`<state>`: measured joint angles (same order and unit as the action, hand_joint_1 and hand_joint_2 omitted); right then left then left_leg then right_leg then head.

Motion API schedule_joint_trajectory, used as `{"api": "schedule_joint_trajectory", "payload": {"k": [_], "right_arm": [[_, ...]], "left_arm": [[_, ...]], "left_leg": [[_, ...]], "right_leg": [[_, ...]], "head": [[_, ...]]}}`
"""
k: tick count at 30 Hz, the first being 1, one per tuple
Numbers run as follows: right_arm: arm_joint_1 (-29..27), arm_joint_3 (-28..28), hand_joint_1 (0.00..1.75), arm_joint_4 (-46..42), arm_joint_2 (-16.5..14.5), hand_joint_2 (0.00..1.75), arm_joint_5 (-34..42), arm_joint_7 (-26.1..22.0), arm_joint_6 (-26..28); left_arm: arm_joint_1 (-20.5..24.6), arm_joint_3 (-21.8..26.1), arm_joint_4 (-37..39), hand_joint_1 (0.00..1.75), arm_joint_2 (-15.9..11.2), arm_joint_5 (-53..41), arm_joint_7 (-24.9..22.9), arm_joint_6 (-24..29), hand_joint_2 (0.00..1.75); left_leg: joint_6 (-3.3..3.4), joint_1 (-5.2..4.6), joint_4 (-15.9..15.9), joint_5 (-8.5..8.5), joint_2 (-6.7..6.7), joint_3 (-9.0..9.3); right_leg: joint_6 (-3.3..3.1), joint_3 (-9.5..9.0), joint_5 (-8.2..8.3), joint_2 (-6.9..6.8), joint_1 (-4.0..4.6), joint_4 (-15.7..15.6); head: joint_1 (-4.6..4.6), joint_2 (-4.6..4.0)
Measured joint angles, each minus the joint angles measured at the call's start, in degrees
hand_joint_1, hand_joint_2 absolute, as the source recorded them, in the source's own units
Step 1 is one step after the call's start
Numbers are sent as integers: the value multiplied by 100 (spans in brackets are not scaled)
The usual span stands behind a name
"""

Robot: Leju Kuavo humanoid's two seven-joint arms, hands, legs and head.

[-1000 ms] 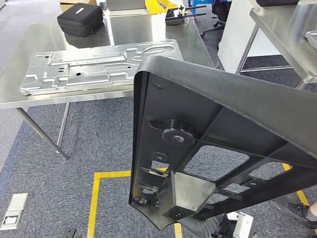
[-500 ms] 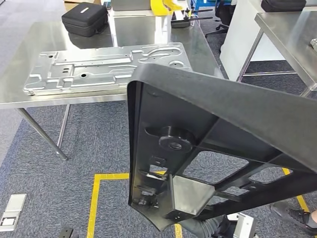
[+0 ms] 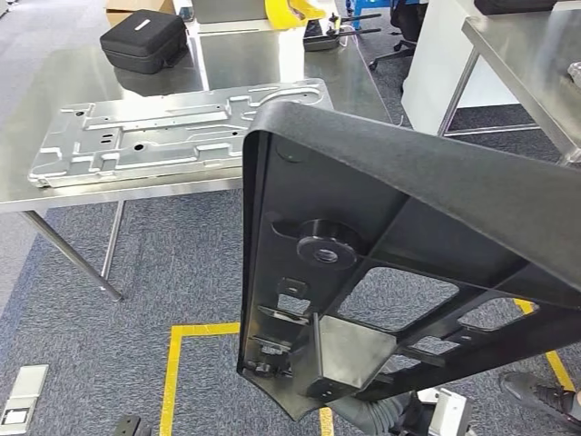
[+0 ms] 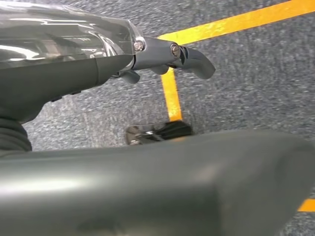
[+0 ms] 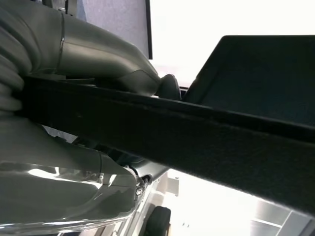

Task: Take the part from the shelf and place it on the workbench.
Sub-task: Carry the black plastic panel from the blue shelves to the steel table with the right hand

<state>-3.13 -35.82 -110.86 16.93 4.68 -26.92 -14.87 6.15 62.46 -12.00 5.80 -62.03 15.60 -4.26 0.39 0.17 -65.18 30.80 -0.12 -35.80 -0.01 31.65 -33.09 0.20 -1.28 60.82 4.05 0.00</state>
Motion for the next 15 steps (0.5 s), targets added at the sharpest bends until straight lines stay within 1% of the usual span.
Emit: {"api": "schedule_joint_trajectory", "payload": {"k": [1,3,5,6,7,8,9,10,11,12,13,14,15], "right_arm": [[5,0,175,0,-1,175,1,2,0],[11,0,175,0,-2,175,2,7,-1],[11,0,175,-4,-3,175,3,9,-1],[15,0,175,-7,-3,175,3,9,-1],[17,1,175,-8,-2,175,4,9,0],[15,1,175,-6,-1,175,4,9,0],[8,2,175,-3,1,175,4,9,0],[-3,2,175,-1,2,175,4,10,1],[-13,2,175,2,3,175,4,10,3],[-20,2,175,2,4,175,4,10,5],[-23,2,175,2,4,175,4,10,9],[-23,2,175,2,5,175,4,10,13],[-25,2,175,4,5,175,4,10,18]], "left_arm": [[4,-1,0,0,-2,0,-2,0,0],[11,-1,0,0,-7,0,-5,0,0],[8,-1,0,0,-8,0,-5,0,0],[7,-1,0,0,-8,0,-5,0,0],[7,-1,0,0,-8,0,-5,0,0],[9,-1,0,0,-8,0,-5,0,0],[11,-1,0,0,-8,0,-7,0,0],[9,-1,0,0,-8,0,-9,0,0],[5,-1,0,0,-8,0,-11,0,0],[1,-1,0,0,-8,0,-13,0,0],[-2,-1,0,0,-8,0,-15,0,0],[-5,-1,0,0,-7,0,-15,0,0],[-2,-1,0,0,-7,0,-15,0,0]], "left_leg": [[38,-21,210,-70,-3,87],[86,-54,339,-16,-4,132],[110,-30,439,17,0,179],[121,-11,482,13,3,211],[136,7,523,9,8,250],[151,12,536,17,12,277],[163,13,537,30,14,293],[168,13,536,45,16,308],[166,15,536,65,17,328],[156,19,535,88,16,356],[140,26,535,116,14,396],[117,32,533,149,14,440],[88,26,526,181,13,472]], "right_leg": [[22,-15,-18,2,1,-1],[79,-1,-32,-1,0,-9],[143,-1,-65,-11,1,6],[164,27,-130,-14,6,97],[179,107,-240,-14,9,291],[184,252,-378,-14,9,582],[189,447,-520,-14,10,934],[198,628,-599,-14,9,1231],[207,746,-581,-15,8,1386],[215,769,-452,-16,8,1341],[220,685,-231,-17,6,1089],[218,546,-6,-20,6,737],[216,410,152,-21,16,417]], "head": [[1,0],[0,0],[-1,-1],[-2,-1],[-2,-1],[-2,-1],[-3,-1],[-3,-2],[-3,-1],[-3,-1],[-3,-1],[-3,0],[-3,0]]}}
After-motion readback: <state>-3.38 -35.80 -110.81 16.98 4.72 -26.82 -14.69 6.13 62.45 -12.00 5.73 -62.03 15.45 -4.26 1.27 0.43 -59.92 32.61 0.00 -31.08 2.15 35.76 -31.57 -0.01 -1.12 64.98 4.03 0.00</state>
